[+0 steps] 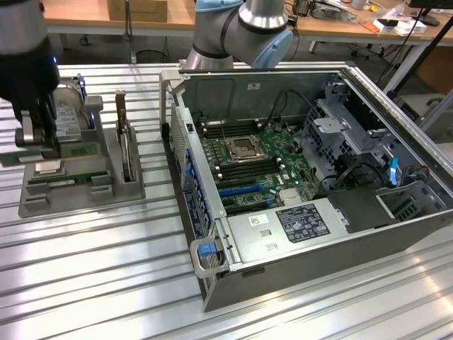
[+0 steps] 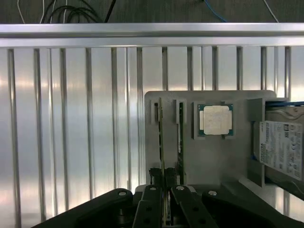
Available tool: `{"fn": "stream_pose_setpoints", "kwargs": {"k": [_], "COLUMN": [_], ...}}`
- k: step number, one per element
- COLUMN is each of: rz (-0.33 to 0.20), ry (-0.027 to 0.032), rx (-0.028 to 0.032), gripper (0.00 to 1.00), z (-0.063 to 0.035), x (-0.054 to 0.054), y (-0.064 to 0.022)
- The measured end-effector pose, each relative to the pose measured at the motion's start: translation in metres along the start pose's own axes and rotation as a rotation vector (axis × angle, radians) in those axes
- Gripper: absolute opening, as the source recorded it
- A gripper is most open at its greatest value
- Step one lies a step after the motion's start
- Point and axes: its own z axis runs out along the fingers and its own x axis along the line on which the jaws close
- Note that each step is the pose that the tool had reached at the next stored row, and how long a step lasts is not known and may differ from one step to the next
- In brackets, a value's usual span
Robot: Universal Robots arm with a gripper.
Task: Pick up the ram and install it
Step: 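Pick up the ram and move it above insertion slot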
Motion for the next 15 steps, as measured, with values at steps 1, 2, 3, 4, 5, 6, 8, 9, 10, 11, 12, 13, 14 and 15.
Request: {"fn": "stream_pose_setpoints", "kwargs": {"k": [1,2,3,4,5,6,8,9,10,11,12,13,14,15], "rz": [0.000,0.000,0.000,0.000,0.000,0.000,0.000,0.000,0.000,0.000,0.000,0.000,0.000,0.000], "ry": [-0.0001,0.0000,0.0000,-0.0001,-0.0001,0.0000,-0.0001,0.0000,-0.0001,-0.0001,0.0000,0.0000,-0.0001,0.0000], "rx": [0.0001,0.0000,0.0000,0.0001,0.0001,0.0000,0.0002,0.0001,0.0001,0.0001,0.0000,0.0001,0.0001,0.0001], "gripper": [0.14,0.14,0.14,0.14,0.14,0.14,0.14,0.14,0.14,0.14,0.14,0.14,0.14,0.14], "z": [-0.0042,-0.0092,-0.0148,-0.0231,-0.0307,-0.0378,-0.0470,-0.0485,-0.0492,-0.0499,-0.0503,-0.0515,-0.0524,-0.0529], "x": [0.000,0.000,0.000,0.000,-0.001,-0.001,-0.001,-0.001,-0.001,-0.002,-0.002,-0.002,-0.002,-0.002], "y": [0.0002,0.0004,0.0006,0.0005,0.0002,-0.0013,-0.0099,-0.0159,-0.0207,-0.0276,-0.0318,-0.0513,-0.0632,-0.0699]}}
